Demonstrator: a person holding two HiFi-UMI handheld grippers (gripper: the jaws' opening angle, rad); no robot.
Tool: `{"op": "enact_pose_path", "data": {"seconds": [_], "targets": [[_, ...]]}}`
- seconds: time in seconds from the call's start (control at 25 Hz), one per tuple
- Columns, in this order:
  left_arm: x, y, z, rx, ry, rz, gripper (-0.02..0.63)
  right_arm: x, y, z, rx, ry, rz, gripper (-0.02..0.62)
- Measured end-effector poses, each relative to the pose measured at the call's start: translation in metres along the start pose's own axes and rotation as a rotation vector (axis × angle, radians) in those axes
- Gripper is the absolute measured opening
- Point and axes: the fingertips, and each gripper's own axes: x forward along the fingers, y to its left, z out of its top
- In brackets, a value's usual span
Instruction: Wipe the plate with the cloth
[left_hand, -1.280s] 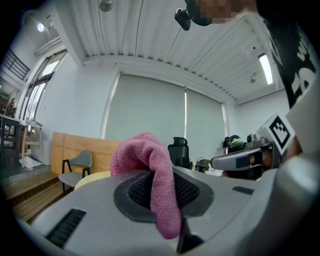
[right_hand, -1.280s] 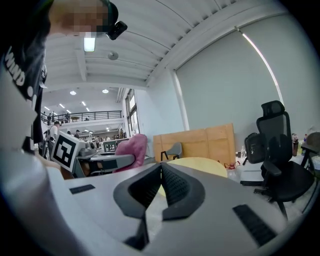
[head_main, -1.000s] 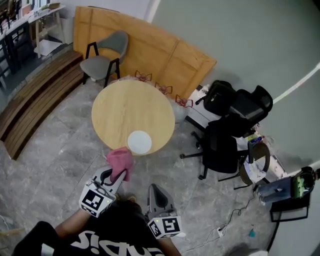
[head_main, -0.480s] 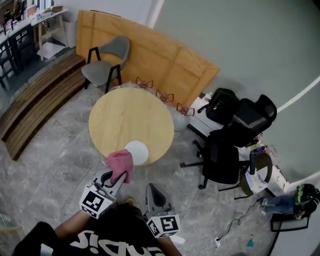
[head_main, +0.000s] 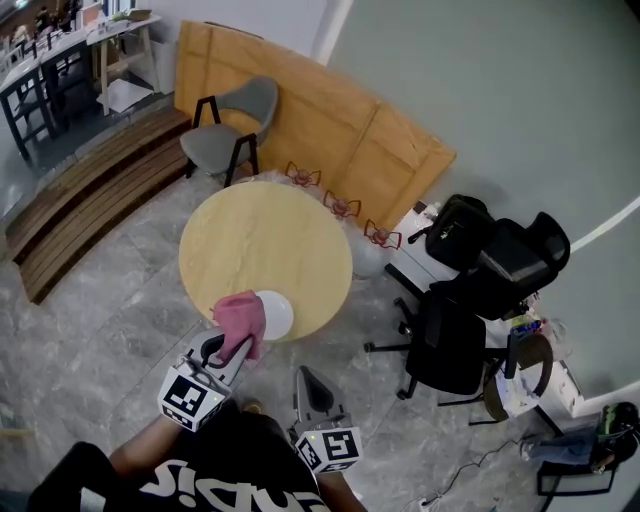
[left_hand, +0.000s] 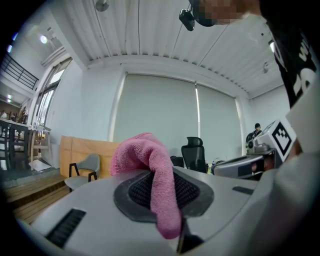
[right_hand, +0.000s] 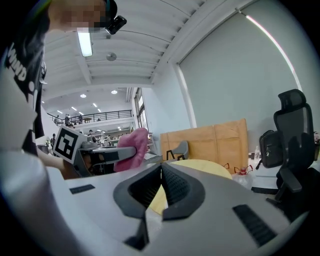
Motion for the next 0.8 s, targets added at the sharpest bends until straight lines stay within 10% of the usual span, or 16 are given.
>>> {"op": "enact_pose_path", "data": {"seconds": [0.8], "targets": [[0.087,0.063,-0.019,0.003,0.062,-0.057,0.063,0.096,-0.057,-0.010,0.061,0.046,-0.005,0.021]]}}
